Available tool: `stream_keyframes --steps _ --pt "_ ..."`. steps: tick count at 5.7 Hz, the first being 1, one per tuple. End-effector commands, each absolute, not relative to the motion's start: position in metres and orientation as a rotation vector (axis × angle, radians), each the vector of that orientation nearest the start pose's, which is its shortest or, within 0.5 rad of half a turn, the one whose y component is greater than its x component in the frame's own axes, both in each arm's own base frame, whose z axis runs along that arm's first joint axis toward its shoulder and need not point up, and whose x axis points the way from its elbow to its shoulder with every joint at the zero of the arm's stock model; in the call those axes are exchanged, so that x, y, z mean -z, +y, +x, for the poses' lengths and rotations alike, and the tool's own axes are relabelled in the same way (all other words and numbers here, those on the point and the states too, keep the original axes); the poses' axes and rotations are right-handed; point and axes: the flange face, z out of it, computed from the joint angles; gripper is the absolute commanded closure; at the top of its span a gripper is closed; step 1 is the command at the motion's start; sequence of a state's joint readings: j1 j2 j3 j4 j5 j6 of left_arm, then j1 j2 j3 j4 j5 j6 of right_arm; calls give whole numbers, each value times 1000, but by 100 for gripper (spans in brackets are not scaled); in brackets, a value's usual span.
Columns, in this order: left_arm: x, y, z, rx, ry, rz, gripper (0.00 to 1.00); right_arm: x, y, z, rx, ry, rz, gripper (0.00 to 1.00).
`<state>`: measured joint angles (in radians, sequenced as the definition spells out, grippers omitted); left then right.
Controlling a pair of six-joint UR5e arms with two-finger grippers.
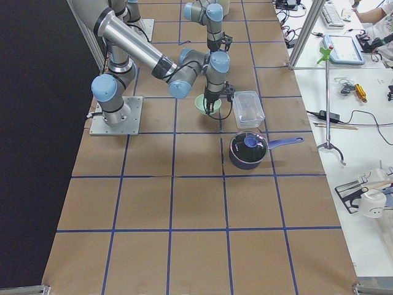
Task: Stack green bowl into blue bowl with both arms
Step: 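Slide blue bowl to table center with left while right lifts green bowl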
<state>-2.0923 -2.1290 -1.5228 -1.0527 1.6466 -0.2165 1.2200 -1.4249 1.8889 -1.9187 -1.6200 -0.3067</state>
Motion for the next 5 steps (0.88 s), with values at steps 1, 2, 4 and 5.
stream_keyframes --steps 1,2,4,5 --pt "-223 -512 -444 31 3027 476 65 -391 -528 -44 -282 3140 28 96" --pt "-235 -512 -444 43 3049 457 3 -424 -524 -26 -282 3164 -27 96" --pt "-302 -513 -419 112 3072 410 2 -426 -524 -19 -275 3155 -36 96" --pt "-359 -513 -369 41 3111 314 2 -422 -527 -18 -275 3155 15 96"
